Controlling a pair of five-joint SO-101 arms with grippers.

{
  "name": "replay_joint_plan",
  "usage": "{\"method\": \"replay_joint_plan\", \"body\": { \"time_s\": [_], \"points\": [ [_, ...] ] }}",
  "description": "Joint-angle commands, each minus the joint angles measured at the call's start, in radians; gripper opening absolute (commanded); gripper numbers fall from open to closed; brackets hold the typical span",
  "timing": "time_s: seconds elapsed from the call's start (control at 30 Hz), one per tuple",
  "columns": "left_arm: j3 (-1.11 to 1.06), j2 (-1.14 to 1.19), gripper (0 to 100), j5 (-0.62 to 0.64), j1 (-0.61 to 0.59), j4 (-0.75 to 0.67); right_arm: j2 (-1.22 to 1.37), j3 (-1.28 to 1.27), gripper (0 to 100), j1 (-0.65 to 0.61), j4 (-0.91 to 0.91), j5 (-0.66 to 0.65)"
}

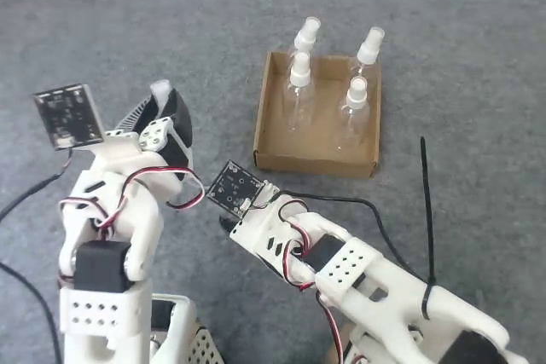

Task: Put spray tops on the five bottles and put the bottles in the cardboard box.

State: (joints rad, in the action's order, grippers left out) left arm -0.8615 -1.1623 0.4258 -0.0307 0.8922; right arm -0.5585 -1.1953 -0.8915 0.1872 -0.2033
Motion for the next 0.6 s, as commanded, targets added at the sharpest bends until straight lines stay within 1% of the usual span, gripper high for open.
{"method": "replay_joint_plan", "body": {
  "time_s": [0.0,0.23,0.57],
  "points": [
    [0.056,-0.009,1,0.020,0.009,0.009,-0.041,0.017,0.6,0.010,-0.030,0.009],
    [0.053,-0.009,1,0.020,0.114,0.009,-0.041,0.017,0.6,0.008,-0.030,0.009],
    [0.059,-0.009,1,0.020,0.117,0.009,-0.041,0.017,0.6,0.008,-0.030,0.009]
  ]
}}
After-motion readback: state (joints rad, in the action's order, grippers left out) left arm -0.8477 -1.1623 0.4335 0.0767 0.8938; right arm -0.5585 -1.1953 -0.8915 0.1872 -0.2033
